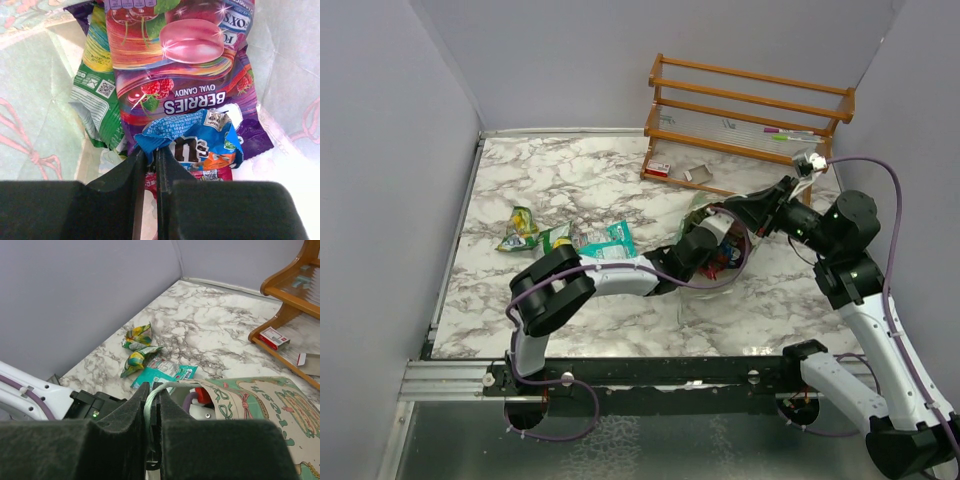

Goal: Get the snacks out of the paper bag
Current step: Take out the snack from the paper bag.

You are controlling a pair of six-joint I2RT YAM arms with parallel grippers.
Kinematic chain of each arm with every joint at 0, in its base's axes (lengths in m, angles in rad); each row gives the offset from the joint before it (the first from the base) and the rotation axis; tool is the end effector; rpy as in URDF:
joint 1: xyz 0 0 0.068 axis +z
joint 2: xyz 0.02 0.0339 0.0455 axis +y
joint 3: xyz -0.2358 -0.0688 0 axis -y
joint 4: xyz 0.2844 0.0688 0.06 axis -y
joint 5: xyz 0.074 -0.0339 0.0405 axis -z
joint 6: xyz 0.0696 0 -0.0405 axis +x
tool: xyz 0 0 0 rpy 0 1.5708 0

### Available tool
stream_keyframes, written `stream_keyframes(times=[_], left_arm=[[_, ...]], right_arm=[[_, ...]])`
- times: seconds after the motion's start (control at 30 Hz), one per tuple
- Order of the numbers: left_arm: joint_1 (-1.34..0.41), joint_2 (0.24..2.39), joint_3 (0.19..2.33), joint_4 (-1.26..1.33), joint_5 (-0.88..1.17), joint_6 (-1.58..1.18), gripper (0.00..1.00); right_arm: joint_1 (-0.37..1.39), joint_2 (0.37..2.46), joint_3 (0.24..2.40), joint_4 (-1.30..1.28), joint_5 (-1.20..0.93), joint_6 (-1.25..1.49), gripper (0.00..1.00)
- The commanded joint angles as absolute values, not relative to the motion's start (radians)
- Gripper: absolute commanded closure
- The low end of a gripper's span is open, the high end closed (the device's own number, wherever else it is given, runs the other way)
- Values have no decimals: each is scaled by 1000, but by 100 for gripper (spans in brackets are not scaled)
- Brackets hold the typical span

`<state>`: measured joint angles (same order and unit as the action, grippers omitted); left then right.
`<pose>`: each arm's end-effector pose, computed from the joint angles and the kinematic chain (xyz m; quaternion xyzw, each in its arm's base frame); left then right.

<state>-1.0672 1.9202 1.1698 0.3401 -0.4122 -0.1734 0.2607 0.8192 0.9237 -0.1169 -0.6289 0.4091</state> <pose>0.2541 -0.4034 0.1300 0.2526 0.7867 -0.1727 0.5361 0.2463 0.1081 0.3735 -0.1666 0.6908 0.4275 0.5588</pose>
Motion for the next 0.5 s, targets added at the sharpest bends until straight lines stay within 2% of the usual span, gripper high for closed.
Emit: stream_keyframes(times=[0.0,0.2,0.47], left_arm=[[-1068,1820,1154,321,-360,-169,90],[-1071,1718,1118,270,-289,-183,99],[-1079,1538,1031,253,-137,-217,100]], right_arm=[[265,792,951,-120,-594,388,92],[265,795,942,-130,-577,373,92],[265,779,945,-201,-483,307,92]])
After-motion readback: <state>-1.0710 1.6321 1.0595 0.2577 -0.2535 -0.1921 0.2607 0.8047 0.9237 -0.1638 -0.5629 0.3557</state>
